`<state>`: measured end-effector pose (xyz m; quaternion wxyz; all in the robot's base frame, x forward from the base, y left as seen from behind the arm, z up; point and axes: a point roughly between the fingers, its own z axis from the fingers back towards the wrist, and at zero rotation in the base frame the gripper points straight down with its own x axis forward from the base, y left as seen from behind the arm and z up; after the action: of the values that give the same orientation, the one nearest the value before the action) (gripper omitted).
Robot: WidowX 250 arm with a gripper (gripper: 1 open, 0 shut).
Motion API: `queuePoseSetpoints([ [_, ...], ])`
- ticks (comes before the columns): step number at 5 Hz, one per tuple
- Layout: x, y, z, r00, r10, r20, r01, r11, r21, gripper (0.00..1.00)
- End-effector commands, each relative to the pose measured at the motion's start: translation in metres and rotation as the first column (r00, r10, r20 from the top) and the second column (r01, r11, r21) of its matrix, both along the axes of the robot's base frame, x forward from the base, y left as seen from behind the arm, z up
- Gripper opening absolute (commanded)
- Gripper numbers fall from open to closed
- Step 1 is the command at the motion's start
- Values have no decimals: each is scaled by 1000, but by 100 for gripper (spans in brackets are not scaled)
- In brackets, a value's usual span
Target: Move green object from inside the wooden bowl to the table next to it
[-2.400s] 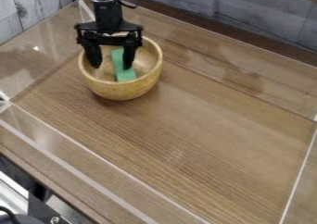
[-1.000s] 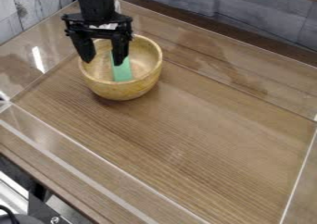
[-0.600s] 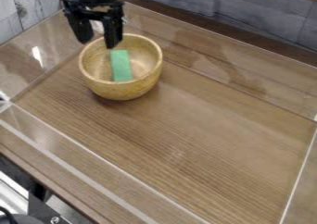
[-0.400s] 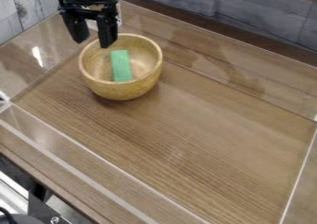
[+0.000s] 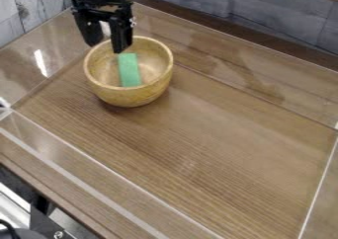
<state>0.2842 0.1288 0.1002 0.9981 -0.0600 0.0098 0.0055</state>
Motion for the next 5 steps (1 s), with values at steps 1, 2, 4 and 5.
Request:
queuePoseSetpoints([
  [1, 6, -3, 10, 998, -36, 43, 34, 999, 30, 100],
  [2, 9, -9, 5, 997, -68, 37, 67, 997, 27, 100],
  [4, 12, -21, 1, 994, -102, 28, 101, 995, 16, 100],
  [5, 11, -25, 4, 998, -53, 23, 53, 999, 6, 100],
])
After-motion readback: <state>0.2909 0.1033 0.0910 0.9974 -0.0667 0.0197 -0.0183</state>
